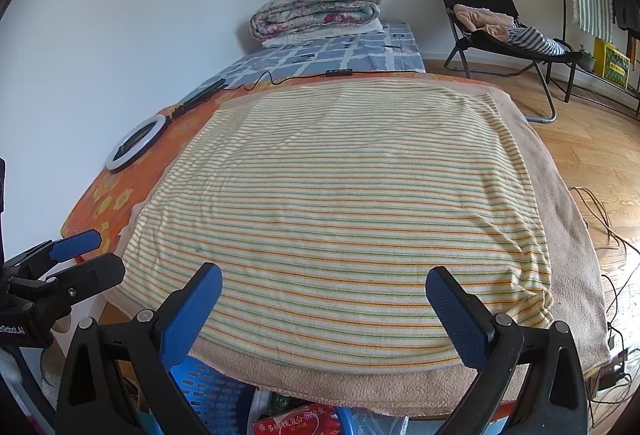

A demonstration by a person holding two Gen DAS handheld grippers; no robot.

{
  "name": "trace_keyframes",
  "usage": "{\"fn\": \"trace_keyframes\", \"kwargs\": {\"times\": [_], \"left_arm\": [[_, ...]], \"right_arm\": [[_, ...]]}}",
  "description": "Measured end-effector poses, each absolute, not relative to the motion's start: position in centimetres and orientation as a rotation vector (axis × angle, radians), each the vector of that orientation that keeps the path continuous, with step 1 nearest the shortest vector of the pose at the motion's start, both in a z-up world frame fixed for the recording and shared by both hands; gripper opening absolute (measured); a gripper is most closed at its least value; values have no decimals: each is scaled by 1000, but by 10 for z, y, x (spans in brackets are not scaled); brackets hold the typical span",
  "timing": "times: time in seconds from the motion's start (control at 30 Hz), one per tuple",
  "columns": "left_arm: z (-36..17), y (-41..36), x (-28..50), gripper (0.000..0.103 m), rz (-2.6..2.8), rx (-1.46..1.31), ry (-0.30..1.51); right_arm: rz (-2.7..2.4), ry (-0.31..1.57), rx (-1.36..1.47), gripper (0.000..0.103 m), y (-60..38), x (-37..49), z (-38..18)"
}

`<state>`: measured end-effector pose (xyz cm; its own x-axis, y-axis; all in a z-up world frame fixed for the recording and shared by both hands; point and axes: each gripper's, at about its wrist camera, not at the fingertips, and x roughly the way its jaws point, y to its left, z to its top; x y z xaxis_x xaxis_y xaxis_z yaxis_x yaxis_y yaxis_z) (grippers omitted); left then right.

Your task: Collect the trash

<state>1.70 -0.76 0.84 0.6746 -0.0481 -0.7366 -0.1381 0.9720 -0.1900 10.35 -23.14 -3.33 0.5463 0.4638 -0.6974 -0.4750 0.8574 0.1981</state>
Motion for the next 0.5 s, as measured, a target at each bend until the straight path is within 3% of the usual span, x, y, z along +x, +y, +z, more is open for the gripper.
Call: {"fn": "trace_keyframes", "kwargs": {"times": [0.5], "left_arm": [[9, -8, 17, 103, 45, -246, 839]], "right_arm": [[550, 831, -22, 103, -233, 105, -37]]}}
